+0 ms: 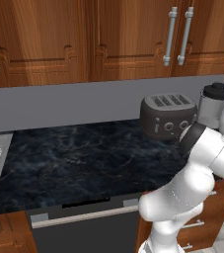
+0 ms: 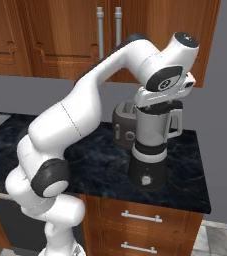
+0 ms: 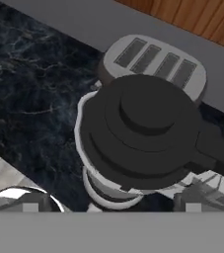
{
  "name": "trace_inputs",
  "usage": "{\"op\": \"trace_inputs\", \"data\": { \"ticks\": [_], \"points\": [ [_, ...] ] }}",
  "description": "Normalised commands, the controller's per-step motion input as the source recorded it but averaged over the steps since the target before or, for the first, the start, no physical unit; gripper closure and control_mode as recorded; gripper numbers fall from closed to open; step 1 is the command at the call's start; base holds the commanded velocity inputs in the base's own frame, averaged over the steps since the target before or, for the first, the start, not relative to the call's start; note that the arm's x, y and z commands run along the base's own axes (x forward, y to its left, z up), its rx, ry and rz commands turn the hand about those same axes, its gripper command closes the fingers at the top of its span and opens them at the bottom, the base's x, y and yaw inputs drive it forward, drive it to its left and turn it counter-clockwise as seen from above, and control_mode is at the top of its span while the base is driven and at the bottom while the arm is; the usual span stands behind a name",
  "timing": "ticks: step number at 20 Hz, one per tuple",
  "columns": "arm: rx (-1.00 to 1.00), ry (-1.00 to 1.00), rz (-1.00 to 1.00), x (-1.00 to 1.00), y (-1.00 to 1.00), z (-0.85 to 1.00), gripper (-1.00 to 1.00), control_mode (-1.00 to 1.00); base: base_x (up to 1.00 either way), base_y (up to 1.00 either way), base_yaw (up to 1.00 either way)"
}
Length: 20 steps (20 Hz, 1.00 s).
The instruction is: Close the lid blender by securely placing the lid on top.
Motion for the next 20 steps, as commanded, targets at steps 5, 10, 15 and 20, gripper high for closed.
{"op": "trace_inputs", "data": {
  "ticks": [5,10,15,20],
  "points": [
    [0.0,-0.25,-0.04,-0.91,0.13,0.0,-1.0,-1.0,0.0,0.0,0.0],
    [0.0,-0.2,-0.07,-0.89,0.54,0.02,-1.0,-1.0,0.0,0.0,0.0],
    [0.0,-0.09,-0.12,-0.67,0.91,0.17,-1.0,-1.0,0.0,0.0,0.0],
    [0.0,-0.01,-0.14,-0.47,1.0,0.15,-1.0,-1.0,0.0,0.0,0.0]
  ]
}}
